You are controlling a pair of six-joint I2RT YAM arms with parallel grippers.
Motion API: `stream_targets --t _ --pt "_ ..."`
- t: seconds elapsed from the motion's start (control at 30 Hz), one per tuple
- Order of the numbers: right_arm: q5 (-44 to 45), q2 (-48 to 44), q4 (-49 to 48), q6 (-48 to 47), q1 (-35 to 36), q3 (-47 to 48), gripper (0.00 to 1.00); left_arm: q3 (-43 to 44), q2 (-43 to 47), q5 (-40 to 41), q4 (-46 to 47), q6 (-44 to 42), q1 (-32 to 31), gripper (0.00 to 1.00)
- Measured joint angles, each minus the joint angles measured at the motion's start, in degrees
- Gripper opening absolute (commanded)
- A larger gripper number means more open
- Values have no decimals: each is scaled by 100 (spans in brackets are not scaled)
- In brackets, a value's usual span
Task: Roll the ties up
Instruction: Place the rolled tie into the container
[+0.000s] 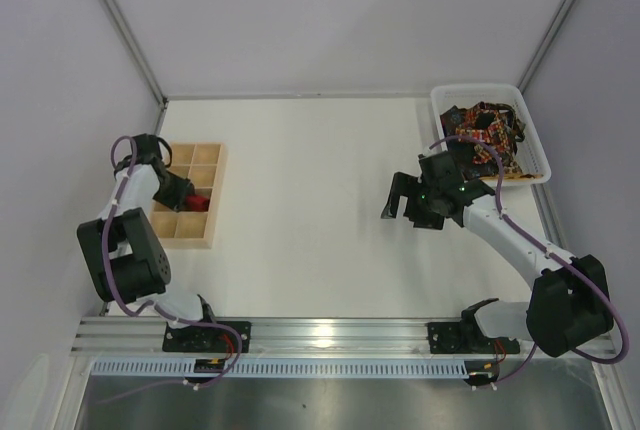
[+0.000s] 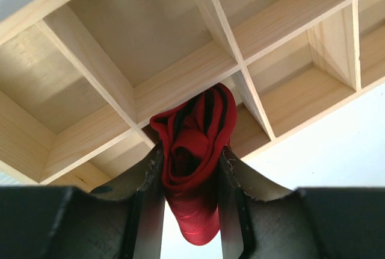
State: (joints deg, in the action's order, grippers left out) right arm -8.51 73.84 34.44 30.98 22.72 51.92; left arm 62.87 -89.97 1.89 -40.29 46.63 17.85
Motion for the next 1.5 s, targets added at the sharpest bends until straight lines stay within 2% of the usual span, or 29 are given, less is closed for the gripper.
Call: stream_targets --t 0.57,1.13,1.17,1.2,1.23,1.3,1.37,1.43,1.5 --pt "4 0 -4 2 -57 -57 100 1147 -1292 98 -588 289 -278 0" --pt "0 0 -26 0 -136 -142 100 1019 -1458 199 -619 732 -271 1" --pt "2 0 -26 0 -138 -146 100 1021 -1464 197 -625 737 -271 5" --pt "2 0 -26 0 -138 -146 100 1023 -1473 197 -629 737 -269 22" --pt "2 0 -26 0 -142 -146 100 1032 -1478 199 -638 737 -269 27" --pt "2 0 -26 0 -153 -146 100 1034 -1478 203 -638 734 -269 23" --pt "0 0 -26 0 -160 -146 100 1034 -1478 205 -638 734 -267 22" --pt "-2 0 -31 0 -162 -146 100 1034 -1478 205 -638 732 -267 35" --pt "-17 0 -31 0 -164 -146 100 1036 -1478 210 -643 730 -267 41"
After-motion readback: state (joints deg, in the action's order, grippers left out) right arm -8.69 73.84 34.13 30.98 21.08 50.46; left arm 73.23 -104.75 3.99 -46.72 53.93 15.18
